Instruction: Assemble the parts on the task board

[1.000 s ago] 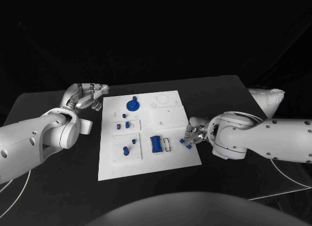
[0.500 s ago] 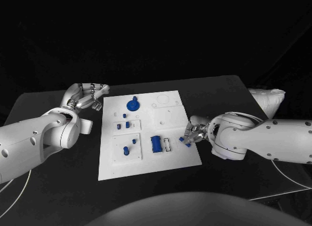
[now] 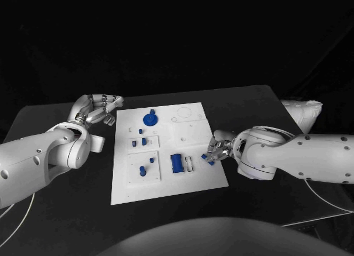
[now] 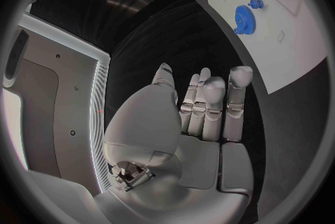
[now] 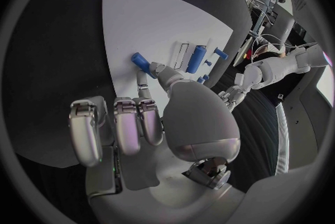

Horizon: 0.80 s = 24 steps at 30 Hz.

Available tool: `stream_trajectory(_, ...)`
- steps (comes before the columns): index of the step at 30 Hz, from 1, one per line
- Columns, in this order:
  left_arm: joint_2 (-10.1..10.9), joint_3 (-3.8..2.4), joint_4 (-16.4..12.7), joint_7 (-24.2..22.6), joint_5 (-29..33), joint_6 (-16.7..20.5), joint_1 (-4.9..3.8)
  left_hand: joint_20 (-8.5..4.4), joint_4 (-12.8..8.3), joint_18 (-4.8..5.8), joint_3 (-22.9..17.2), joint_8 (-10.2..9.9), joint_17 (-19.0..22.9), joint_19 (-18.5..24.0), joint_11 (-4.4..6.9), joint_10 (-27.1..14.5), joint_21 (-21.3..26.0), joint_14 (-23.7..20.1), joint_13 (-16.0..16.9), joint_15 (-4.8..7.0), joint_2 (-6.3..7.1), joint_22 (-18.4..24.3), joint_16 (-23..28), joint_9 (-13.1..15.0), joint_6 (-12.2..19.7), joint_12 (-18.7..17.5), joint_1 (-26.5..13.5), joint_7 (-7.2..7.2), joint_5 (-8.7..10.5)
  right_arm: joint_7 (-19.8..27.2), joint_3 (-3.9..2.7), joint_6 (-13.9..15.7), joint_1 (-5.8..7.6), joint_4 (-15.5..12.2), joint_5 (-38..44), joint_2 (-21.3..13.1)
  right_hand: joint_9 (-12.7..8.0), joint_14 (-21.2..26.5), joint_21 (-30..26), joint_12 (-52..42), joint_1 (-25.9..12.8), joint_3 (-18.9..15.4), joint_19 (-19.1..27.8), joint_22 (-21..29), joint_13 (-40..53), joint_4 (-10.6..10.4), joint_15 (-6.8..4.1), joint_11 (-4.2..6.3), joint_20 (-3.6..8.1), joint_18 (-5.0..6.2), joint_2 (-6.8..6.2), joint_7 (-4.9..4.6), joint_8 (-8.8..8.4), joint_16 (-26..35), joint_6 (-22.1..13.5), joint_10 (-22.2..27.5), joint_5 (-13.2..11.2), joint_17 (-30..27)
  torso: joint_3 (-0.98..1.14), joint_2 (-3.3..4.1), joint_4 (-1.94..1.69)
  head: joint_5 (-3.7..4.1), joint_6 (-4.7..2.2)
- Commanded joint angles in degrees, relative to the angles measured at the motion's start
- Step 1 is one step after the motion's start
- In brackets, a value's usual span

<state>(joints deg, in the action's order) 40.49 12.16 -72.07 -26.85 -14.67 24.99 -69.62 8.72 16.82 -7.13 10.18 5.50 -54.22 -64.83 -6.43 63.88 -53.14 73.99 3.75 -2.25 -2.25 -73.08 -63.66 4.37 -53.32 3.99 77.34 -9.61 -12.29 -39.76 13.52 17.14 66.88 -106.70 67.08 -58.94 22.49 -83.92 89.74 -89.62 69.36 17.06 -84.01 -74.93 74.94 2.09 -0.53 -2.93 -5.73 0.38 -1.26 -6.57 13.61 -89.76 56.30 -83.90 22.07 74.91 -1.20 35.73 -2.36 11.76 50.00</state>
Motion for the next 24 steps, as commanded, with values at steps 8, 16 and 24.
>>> stream_trajectory(8,-0.24,-0.05,-0.05,-0.40,-0.01,-0.90,-0.05,-0.10,-0.09,-0.67,0.30,0.31,-0.02,0.06,0.19,0.16,-0.15,-0.22,0.09,-0.03,-0.54,-0.08,-0.03,0.02,0.09,0.18,-0.07,0.00,-0.30,-6.06,0.02,-5.78,-0.07,0.20,8.04,1.14,-0.60,-6.08,0.26,-0.38,-1.54,-0.99,-5.99,-15.07,15.06,-0.98,-0.07,-0.01,0.19,-0.38,-0.75,-0.46,-1.55,-0.24,-0.33,-6.10,-2.06,15.09,0.03,0.03,0.04,0.05,0.00)
stream_trajectory(16,-0.25,-0.05,-0.04,-0.41,-0.01,-0.93,-0.04,-0.10,-0.09,-0.67,0.30,0.31,-0.02,0.06,0.19,0.16,-0.15,-0.22,0.09,-0.03,-0.54,-0.08,-0.03,0.02,0.09,0.18,-0.07,0.00,-0.30,-6.94,0.02,-8.84,-0.07,0.26,12.81,1.89,-0.78,-6.08,0.26,-0.38,-2.43,-1.56,-5.99,-15.07,15.06,-1.55,0.12,-0.23,0.03,-0.38,-1.07,-0.69,-2.09,-0.24,-0.50,-6.10,-3.12,15.09,0.01,0.02,-0.02,0.11,0.00)
stream_trajectory(24,-0.27,-0.05,0.01,-0.41,-0.01,-0.94,-0.04,-0.10,-0.09,-0.67,0.30,0.31,-0.02,0.06,0.19,0.16,-0.15,-0.22,0.09,-0.03,-0.54,-0.08,-0.03,0.02,0.09,0.18,-0.07,0.00,-0.30,-7.87,0.02,-11.97,-0.07,0.31,17.44,2.18,-0.95,-6.08,0.26,-0.38,-3.45,-2.36,-5.99,-15.07,15.06,-2.11,0.40,-0.56,-0.20,-0.38,-1.69,-1.07,-2.79,-0.24,-1.25,-6.10,-4.37,15.09,0.00,0.03,0.00,0.15,0.00)
